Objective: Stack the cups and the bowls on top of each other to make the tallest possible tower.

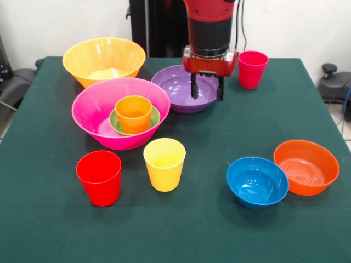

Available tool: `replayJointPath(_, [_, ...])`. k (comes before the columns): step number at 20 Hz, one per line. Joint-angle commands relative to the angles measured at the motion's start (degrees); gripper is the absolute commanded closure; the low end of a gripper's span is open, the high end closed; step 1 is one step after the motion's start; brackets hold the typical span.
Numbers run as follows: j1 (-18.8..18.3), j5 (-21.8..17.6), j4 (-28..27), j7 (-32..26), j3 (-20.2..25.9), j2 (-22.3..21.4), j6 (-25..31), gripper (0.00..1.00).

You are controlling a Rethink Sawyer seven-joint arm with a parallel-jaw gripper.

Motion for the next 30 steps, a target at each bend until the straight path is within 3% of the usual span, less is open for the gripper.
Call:
replayJointPath(1, [3.62, -1.08, 7.85, 8.96, -1.75, -2.12, -5.02, 0.00])
replayJointPath(10, [2.33, 0.10, 6.19, 7.16, -0.13, 2.38, -7.49, 0.00])
replayJointPath(17, [2.50, -0.29, 3.55, 6.81, 0.19, 8.43, -11.78, 0.00])
replayJointPath(30, [4.46, 1.68, 4.34, 8.43, -0.72, 9.96, -14.10, 0.00])
